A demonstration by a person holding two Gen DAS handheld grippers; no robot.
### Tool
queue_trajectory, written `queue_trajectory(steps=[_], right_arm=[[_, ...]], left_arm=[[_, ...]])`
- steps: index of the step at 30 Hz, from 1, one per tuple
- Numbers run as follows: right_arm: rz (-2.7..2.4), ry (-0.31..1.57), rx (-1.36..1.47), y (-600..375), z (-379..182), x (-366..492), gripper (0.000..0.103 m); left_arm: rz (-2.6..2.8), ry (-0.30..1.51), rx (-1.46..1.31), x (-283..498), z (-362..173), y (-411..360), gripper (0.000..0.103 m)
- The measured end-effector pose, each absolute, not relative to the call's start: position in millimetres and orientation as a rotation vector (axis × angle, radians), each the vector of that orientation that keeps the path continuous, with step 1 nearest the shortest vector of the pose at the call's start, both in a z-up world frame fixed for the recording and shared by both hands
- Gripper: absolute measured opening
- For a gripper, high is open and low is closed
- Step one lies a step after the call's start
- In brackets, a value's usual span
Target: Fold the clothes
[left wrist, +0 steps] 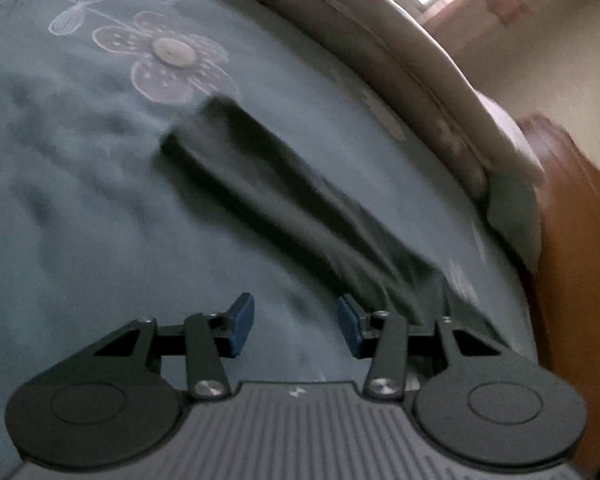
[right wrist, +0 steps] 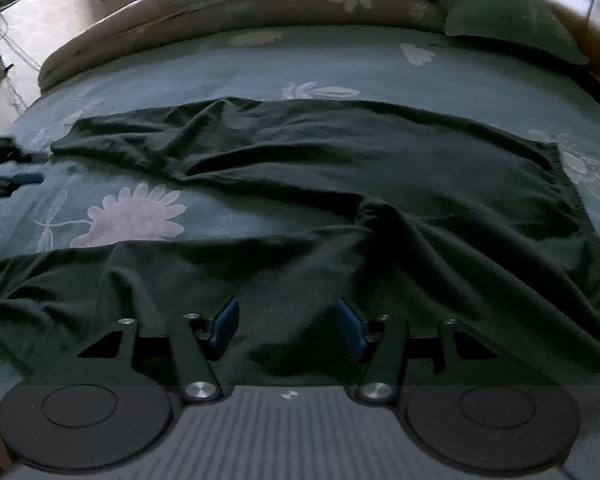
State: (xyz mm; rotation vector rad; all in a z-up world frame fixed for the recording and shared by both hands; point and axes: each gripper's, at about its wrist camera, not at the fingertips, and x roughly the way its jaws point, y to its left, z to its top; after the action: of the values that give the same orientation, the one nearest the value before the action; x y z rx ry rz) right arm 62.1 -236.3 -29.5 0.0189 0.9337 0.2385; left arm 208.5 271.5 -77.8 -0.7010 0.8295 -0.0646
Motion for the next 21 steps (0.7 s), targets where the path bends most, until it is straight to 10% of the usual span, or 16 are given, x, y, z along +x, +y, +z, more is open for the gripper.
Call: queue_trajectory(steps=[11,14,21], right_arm=[[0.128,0.941,0.019,-241.0,-22.1,35.6,0.064],[0.118,0.937,0.02,-238.6,-21.3,35.2,0.064],[0.134,0.932,-0.01,-228.4,-17.9,39.4,0.064]], left_arm=[[0.011,0.695,-0.953,253.9,-111.7,326.0,0.047],[0.103,0.752,-0.806,262.8,-102.8,320.2,0.002],[0.173,0.78,-0.603,268.7,-80.0,309.0,0.002]])
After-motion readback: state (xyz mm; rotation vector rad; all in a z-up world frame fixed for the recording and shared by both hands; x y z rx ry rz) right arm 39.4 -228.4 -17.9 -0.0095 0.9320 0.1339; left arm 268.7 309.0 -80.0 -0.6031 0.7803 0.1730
